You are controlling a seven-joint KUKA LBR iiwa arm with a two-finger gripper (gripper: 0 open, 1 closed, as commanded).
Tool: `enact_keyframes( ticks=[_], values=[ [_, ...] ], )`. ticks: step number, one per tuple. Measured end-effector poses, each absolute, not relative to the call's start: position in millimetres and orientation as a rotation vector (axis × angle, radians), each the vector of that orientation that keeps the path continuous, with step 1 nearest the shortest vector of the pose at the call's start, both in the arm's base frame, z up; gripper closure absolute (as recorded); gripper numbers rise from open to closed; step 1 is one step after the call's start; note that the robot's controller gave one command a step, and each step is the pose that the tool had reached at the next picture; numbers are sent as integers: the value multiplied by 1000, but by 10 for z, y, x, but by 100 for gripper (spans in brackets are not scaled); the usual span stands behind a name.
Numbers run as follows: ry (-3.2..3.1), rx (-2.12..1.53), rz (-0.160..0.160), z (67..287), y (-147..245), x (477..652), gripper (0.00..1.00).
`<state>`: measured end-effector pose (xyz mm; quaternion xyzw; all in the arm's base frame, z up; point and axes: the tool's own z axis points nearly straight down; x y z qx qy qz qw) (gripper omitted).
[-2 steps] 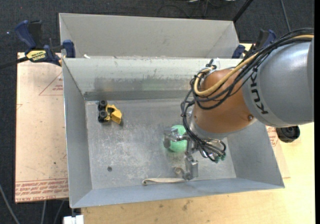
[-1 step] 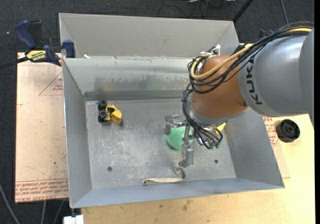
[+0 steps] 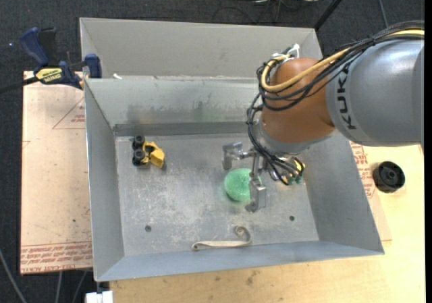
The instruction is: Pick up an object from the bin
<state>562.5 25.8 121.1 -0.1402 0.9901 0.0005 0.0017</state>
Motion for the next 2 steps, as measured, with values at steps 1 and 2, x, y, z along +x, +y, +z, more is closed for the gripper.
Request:
enact_keyframes(
  ticks=[1, 2],
  values=[
    [3118, -367, 2, 1242, 157, 5406, 0],
    [3091, -532, 0, 984, 280, 5663, 0]
  ],
)
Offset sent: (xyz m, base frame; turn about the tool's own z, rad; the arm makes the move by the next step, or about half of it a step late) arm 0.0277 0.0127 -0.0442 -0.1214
